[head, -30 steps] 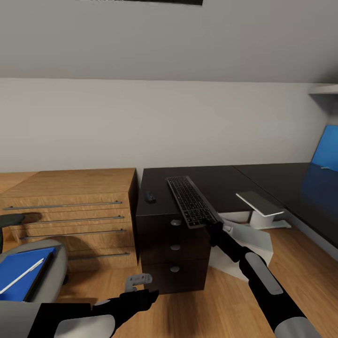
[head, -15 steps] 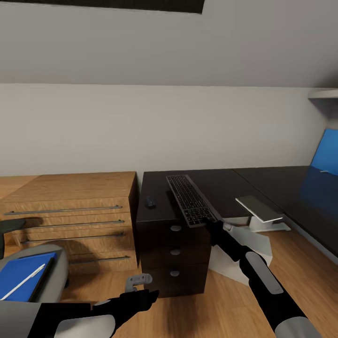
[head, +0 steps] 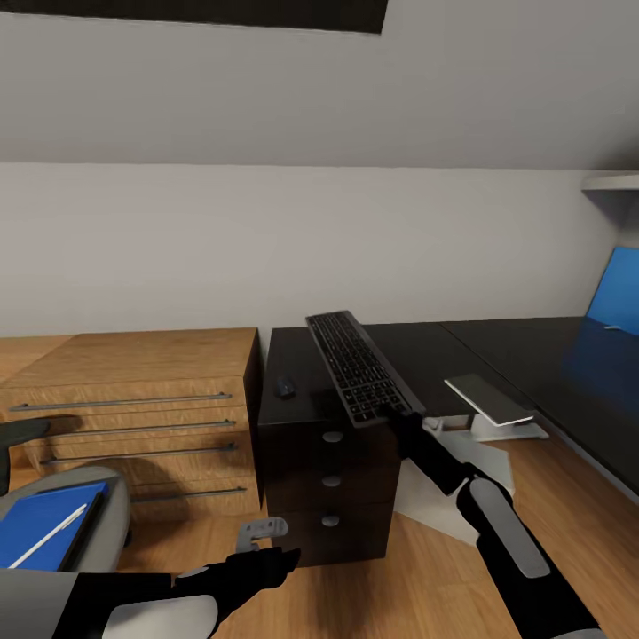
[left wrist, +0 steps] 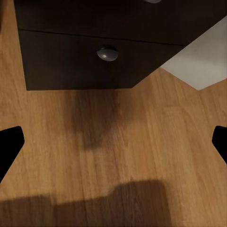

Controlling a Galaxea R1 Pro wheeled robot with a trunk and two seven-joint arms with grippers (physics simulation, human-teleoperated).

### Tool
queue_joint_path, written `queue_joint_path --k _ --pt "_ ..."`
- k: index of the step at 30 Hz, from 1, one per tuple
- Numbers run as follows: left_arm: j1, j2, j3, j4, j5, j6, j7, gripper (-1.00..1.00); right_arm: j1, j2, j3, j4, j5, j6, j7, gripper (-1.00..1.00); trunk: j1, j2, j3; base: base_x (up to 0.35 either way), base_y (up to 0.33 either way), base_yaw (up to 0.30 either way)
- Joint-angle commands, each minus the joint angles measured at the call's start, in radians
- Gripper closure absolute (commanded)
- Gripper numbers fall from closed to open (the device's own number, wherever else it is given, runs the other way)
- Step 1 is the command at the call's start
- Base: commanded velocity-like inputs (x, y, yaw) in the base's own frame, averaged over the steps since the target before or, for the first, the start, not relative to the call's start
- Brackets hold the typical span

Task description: In the bedroom, organize the workspace by keeping the computer under the desk, ensuring the monitor is on the desk, placing the keyboard on the desk next to the monitor, placing the mouse on the desk next to the keyboard, moving the folder from the swivel chair onto the desk next to the mouse, stacking the notebook on top of the folder with the pen on top of the notebook, and positioning the swivel chair next to the desk.

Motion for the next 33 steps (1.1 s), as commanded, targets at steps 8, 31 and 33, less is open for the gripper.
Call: queue_joint_path --k 8,31,33 --pt "-0.002 0.001 -0.002 0.000 0.007 -0.008 0.001 -1.00 0.025 -0.014 -0.002 -0.030 0.016 0.014 -0.005 1.00 0.000 -0.001 -0.001 0.000 0.000 0.000" --pt "-0.002 0.001 -0.002 0.012 0.009 -0.007 0.001 -1.00 0.026 -0.012 -0.002 -0.035 0.013 0.005 -0.007 1.00 0.000 -0.001 0.001 -0.015 -0.089 0.024" --pt "-0.002 0.001 -0.002 0.012 0.009 -0.007 0.001 -1.00 0.026 -0.012 -0.002 -0.035 0.013 0.005 -0.007 1.00 0.000 -0.001 0.002 -0.174 -0.157 0.204"
